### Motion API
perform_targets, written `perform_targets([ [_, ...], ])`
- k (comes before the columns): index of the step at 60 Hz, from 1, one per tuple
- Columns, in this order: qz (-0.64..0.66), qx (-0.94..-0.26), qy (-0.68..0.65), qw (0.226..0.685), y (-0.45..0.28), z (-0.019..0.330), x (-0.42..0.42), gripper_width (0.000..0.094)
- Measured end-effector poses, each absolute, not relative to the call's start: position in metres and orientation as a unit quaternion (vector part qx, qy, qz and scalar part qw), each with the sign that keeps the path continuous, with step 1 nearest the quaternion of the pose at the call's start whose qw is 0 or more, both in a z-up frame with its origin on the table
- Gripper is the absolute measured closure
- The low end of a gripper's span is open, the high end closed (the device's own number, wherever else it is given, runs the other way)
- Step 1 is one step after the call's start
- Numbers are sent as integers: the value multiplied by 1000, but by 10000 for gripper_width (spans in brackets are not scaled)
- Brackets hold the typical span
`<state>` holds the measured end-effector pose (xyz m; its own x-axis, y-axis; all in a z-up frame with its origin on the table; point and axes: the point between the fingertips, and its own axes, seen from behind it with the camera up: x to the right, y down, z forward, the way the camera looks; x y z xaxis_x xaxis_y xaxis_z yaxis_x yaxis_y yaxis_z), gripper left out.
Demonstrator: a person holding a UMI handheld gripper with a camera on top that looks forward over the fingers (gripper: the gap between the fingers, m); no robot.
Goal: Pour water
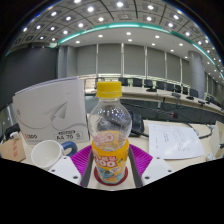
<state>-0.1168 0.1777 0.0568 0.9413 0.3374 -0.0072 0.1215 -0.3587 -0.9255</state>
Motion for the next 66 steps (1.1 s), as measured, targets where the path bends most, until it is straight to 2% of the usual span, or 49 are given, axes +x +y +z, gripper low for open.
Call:
perform_targets([
  [3,84,-834,-138,527,173,48,-111,84],
  [4,79,-838,-135,523,172,47,-108,65],
  [6,69,-843,-126,519,169,49,-100,98],
  [19,50,-856,-86,508,100,109,-86,78],
  [29,30,-873,-55,484,-10,170,-91,78],
  [39,6,-884,-48,464,-130,208,-114,78],
  [49,-31,-876,-69,476,-208,232,-122,78],
  [66,-42,-873,-69,481,-255,245,-120,78],
])
